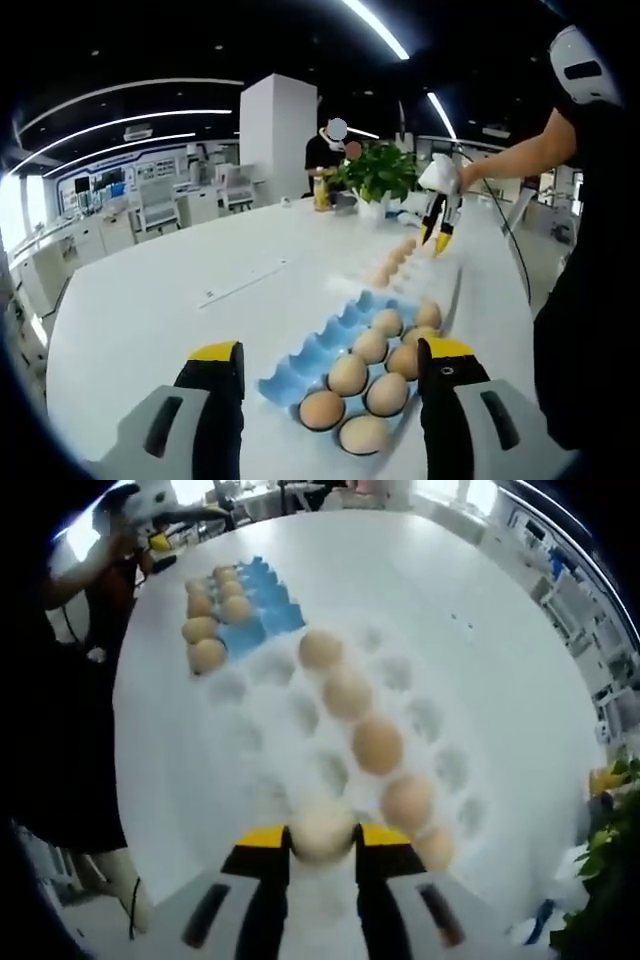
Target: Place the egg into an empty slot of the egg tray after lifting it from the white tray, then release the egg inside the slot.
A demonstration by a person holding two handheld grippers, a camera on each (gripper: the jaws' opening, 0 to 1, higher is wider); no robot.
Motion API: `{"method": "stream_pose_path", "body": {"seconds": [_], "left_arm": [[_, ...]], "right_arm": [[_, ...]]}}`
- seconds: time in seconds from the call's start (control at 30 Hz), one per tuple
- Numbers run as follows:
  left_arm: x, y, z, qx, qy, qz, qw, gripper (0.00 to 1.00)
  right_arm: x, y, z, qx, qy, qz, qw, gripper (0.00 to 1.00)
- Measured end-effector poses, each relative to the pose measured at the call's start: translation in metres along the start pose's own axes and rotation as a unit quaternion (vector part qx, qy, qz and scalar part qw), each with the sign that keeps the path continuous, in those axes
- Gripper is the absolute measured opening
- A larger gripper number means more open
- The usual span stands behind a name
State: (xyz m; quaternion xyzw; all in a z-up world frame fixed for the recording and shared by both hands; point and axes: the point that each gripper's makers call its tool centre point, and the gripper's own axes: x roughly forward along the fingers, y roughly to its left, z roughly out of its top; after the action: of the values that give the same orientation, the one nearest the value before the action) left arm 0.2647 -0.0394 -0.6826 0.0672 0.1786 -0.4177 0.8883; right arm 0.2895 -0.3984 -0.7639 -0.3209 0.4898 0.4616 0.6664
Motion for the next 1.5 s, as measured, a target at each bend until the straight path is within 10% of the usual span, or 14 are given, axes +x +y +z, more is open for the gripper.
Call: {"method": "stream_pose_path", "body": {"seconds": [1.5], "left_arm": [[-0.009, 0.008, -0.002, 0.001, -0.003, 0.012, 0.9999, 0.71]], "right_arm": [[0.045, 0.060, 0.124, -0.137, -0.059, 0.073, 0.9862, 0.25]]}}
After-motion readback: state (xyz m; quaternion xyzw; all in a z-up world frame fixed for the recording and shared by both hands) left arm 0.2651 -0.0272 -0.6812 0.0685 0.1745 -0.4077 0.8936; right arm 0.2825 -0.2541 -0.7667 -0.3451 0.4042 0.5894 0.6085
